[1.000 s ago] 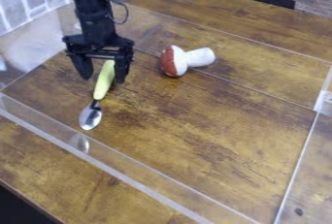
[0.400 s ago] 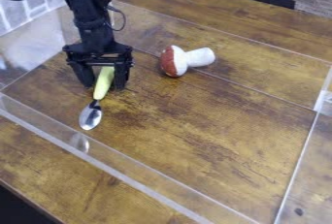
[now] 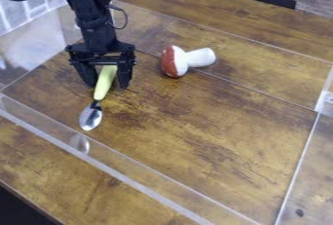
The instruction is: Move the green spoon to the left
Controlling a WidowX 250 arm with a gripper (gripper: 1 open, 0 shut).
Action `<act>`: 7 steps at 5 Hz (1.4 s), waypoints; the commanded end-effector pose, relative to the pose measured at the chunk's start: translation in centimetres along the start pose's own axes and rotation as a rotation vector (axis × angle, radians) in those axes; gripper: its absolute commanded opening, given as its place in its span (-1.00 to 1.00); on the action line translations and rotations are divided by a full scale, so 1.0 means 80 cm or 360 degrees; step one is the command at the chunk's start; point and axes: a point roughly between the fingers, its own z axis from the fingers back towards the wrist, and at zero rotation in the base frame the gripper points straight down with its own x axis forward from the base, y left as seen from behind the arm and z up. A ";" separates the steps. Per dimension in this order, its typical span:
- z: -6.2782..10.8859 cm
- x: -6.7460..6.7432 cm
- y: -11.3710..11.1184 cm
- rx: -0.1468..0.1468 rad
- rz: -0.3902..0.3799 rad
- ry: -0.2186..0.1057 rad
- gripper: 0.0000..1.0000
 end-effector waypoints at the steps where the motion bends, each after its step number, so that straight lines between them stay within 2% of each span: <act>1: 0.015 0.012 0.004 -0.0007 0.0005 -0.0083 1.00; 4: 0.009 0.015 0.005 -0.0027 0.0026 -0.0071 1.00; 5: 0.008 0.015 0.006 -0.0019 0.0030 -0.0068 -1.00; 7: 0.011 0.017 0.010 -0.0012 0.0003 -0.0063 -1.00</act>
